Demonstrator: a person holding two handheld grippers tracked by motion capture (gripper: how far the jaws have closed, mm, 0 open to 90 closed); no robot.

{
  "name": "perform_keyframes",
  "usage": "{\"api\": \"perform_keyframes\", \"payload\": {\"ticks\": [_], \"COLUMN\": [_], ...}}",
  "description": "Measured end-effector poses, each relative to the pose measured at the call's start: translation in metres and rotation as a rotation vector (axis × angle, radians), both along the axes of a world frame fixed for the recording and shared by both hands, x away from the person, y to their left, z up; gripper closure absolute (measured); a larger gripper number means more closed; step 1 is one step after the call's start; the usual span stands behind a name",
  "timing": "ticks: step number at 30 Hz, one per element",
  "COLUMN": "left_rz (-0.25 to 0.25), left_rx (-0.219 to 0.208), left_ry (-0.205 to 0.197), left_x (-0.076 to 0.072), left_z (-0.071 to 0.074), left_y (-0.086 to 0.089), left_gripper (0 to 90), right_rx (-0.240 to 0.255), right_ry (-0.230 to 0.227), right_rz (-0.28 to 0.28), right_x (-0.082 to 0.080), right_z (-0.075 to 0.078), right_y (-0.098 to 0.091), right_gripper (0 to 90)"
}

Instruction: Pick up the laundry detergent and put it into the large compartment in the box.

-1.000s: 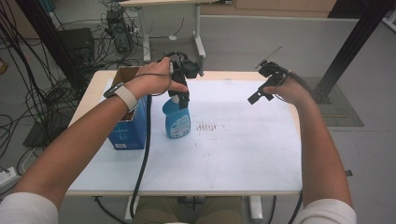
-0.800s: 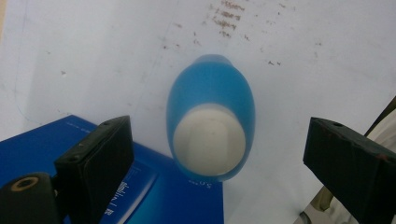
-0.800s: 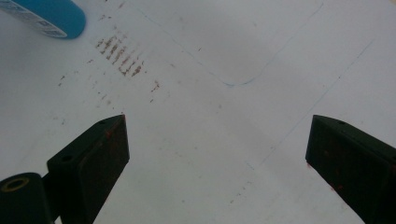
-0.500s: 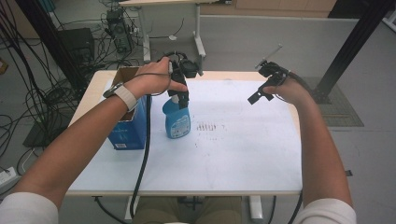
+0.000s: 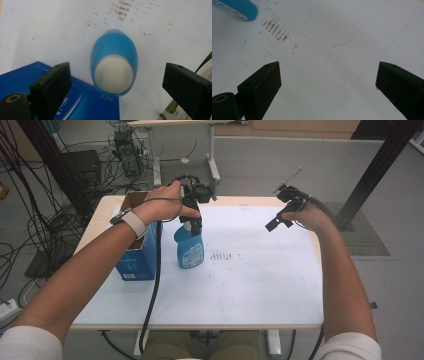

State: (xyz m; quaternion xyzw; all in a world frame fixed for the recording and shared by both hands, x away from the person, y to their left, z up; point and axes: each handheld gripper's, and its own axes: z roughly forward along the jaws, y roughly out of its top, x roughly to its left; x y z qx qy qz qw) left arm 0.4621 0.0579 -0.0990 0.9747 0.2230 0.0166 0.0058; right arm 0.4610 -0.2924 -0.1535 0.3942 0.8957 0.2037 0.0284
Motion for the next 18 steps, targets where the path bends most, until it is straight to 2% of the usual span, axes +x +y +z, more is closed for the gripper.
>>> {"api": "perform_keyframes", "payload": {"ticks": [18], "left_rz": [0.006], "left_rx": [-0.002], "left_ry": [0.001], "left_x": [0.0013], "left_z": [-0.0005], "left_y": [0.0008], "left_gripper": [9.1], "right_rx": [0.002], "right_ry": [0.001], "right_rz": [-0.005], "right_x": [-0.0007], "right_z": [0.0011], "right_y": [-0.0013], "right_gripper": [6.3]}}
